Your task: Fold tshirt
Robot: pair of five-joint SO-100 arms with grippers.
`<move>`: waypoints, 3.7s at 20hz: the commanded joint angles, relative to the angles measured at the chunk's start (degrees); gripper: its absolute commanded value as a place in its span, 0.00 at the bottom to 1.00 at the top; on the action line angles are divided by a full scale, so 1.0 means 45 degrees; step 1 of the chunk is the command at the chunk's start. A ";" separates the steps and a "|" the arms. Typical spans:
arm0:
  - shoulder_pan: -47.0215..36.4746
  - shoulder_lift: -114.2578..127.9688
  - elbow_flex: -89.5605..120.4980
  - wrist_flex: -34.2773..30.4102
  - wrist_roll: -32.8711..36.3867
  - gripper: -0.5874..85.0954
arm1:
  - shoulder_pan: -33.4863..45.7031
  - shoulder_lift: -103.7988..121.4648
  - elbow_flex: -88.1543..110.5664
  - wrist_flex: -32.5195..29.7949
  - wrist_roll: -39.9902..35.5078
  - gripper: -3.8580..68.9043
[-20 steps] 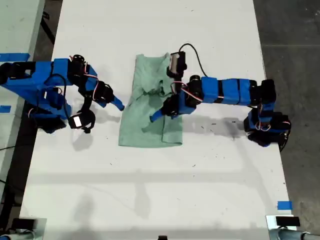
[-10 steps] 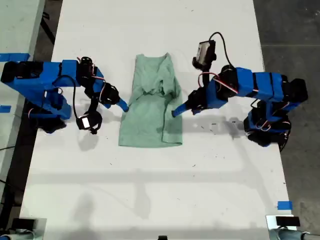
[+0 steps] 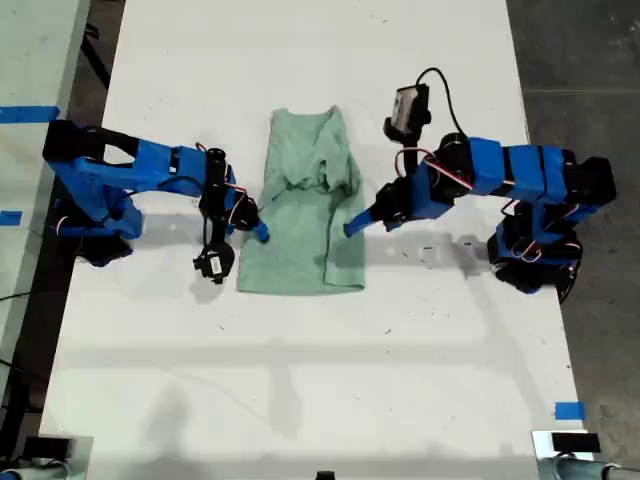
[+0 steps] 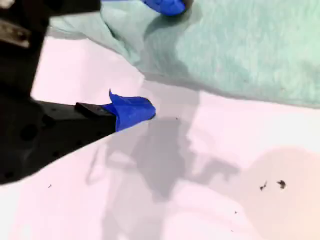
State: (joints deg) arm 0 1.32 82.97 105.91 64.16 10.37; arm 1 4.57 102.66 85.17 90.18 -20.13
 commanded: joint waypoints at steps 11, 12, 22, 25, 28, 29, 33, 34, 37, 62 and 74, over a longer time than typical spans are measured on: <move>-0.0234 -0.0801 -0.0254 -0.0781 -0.1211 0.01 | -0.0352 0.0840 0.0996 -0.1328 0.0293 0.48; -0.0176 -0.0488 -0.0879 0.0098 -0.1211 0.01 | -0.0371 0.0840 0.1035 -0.1367 0.0332 0.48; -0.0293 -0.0059 -0.6582 0.2754 -0.0078 0.01 | -0.0449 0.1426 0.1895 -0.1758 0.0488 0.48; -0.0195 -0.3574 -1.0020 0.3164 0.0059 0.01 | -0.0430 0.1543 0.2070 -0.1875 0.0488 0.48; -0.0254 -0.8398 -1.4727 0.3301 0.0645 0.01 | -0.0430 0.1543 0.2168 -0.1973 0.0527 0.48; -0.0293 -0.9043 -1.4707 0.2754 0.0605 0.01 | -0.0469 0.1543 0.2187 -0.1973 0.0547 0.48; -0.0664 -1.0645 -1.4473 0.2422 0.0645 0.01 | -0.0566 0.1758 0.2637 -0.2207 0.0684 0.48; -0.0684 -1.0801 -1.4453 0.2578 0.0645 0.05 | -0.0566 0.1816 0.2695 -0.2227 0.0664 0.48; -0.0605 -1.0137 -1.4434 0.3594 0.0645 0.22 | -0.0527 0.1914 0.2754 -0.2246 0.0605 0.48; 0.1230 1.2031 0.3008 0.5488 -0.2207 0.27 | -0.0898 0.5000 0.5020 -0.1797 0.1875 0.47; 0.1250 0.8574 0.2676 0.2402 -0.0684 0.29 | -0.1367 0.1875 0.2773 -0.2578 0.1582 0.47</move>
State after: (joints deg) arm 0 7.21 124.63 120.06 79.80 4.13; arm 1 -0.62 112.59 103.36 79.89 -11.95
